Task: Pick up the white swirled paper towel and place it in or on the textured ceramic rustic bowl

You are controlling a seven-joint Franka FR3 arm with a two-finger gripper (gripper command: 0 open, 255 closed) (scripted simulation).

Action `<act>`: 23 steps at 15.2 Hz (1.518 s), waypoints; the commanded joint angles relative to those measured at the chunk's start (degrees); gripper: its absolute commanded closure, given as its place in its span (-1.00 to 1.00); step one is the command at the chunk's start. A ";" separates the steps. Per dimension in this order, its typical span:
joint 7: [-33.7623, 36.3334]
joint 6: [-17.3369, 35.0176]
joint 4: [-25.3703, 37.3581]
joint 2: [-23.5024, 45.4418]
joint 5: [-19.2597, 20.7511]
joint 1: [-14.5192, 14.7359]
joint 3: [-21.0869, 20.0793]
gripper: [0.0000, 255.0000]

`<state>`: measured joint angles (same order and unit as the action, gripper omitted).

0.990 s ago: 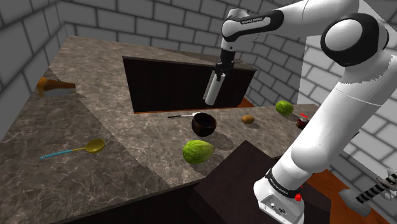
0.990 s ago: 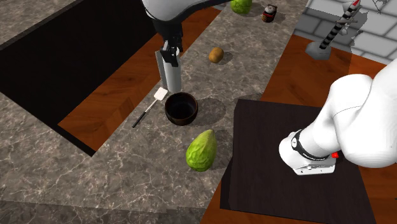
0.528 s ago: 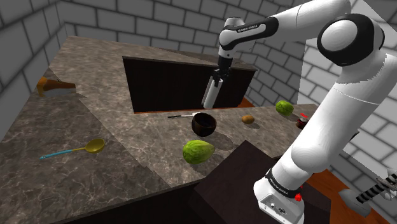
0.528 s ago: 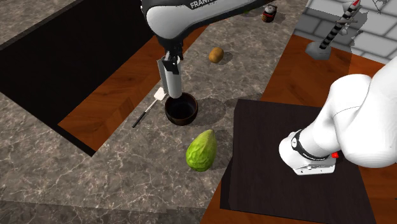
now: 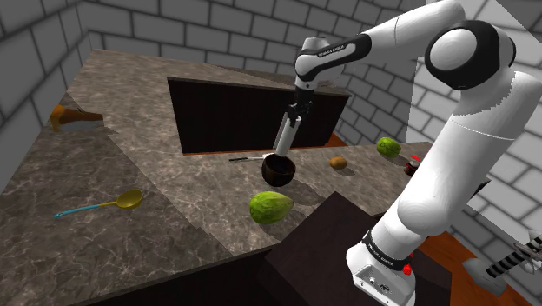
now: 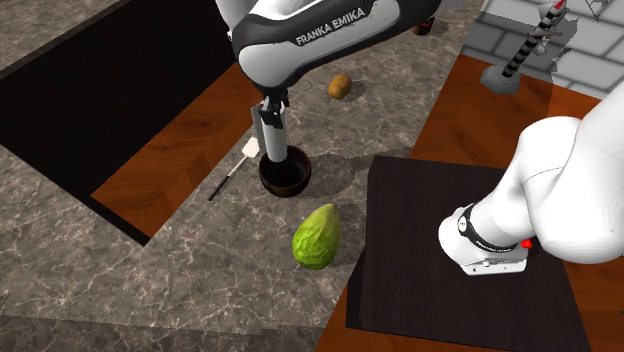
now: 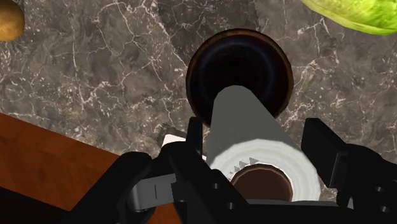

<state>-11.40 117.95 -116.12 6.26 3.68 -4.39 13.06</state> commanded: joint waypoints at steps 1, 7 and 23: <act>-0.08 1.64 -0.90 0.71 -0.13 -0.09 0.03 1.00; -0.17 6.40 -3.13 3.30 -0.62 -0.24 -0.03 1.00; 0.06 2.74 -1.10 1.65 -0.33 -0.02 -0.07 -1.00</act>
<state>-11.45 122.17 -118.02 8.54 3.22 -4.50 13.01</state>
